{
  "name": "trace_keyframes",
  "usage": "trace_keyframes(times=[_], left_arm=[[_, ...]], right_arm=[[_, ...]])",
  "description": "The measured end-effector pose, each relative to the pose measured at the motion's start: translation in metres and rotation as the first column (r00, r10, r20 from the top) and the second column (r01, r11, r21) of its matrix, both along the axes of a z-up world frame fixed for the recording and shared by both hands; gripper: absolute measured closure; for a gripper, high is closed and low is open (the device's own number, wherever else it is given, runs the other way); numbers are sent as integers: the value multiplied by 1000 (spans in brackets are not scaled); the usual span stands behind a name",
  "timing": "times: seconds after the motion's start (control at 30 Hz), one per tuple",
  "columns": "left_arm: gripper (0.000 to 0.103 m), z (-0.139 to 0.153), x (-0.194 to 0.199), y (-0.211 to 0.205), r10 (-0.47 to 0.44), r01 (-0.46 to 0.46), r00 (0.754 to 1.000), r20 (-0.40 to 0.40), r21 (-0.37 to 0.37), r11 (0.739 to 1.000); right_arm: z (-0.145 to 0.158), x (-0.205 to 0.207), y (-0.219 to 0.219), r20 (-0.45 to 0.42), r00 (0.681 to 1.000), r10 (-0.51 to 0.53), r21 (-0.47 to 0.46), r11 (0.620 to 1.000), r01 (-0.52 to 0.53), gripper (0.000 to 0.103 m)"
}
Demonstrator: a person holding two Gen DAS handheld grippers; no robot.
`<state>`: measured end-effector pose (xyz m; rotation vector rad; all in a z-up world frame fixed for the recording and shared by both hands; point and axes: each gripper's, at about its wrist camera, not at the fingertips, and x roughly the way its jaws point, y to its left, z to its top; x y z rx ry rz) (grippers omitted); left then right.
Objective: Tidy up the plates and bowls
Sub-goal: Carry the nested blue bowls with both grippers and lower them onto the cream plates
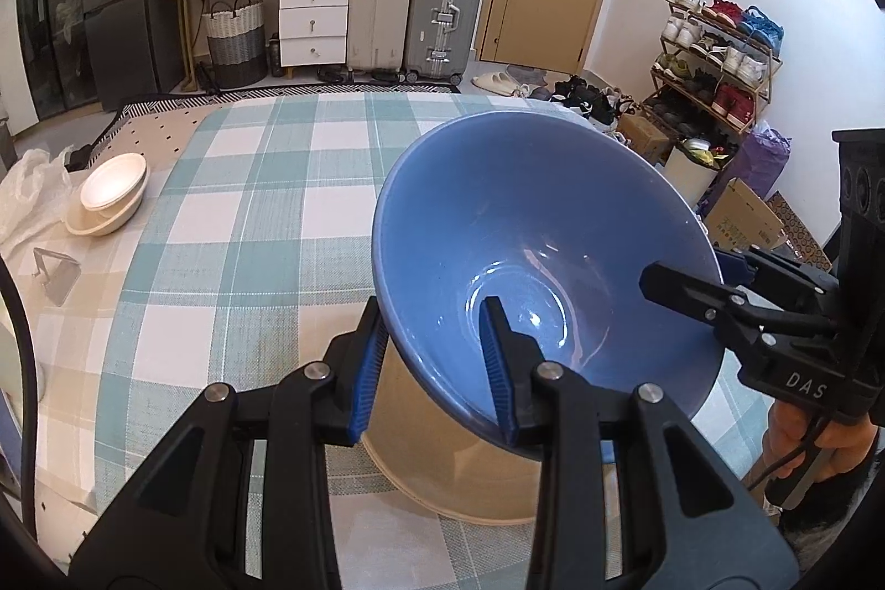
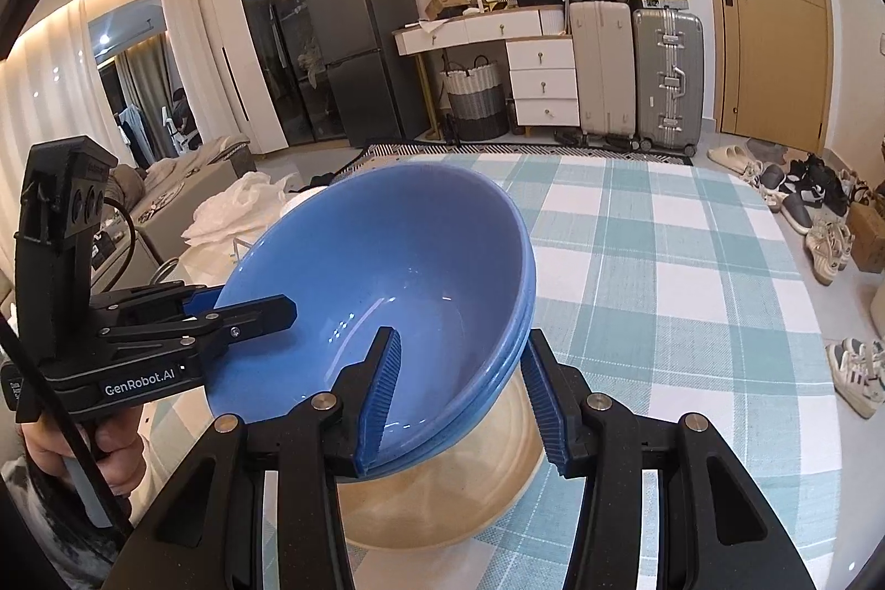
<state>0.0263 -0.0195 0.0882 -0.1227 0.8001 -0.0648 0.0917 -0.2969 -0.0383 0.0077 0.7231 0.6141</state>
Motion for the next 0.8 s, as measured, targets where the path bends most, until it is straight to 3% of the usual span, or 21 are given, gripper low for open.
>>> trace_keyframes(times=[0.43, 0.8], left_arm=[[72, -41, 44, 20, 19, -20, 998, -55, -5, 1000], [71, -46, 54, 18, 23, -23, 998, -52, -7, 1000]], right_arm=[[-28, 26, 9, -55, 998, 3, -13, 1000, -3, 56], [-32, 42, 8, -65, 998, 3, -4, 1000, -3, 55]])
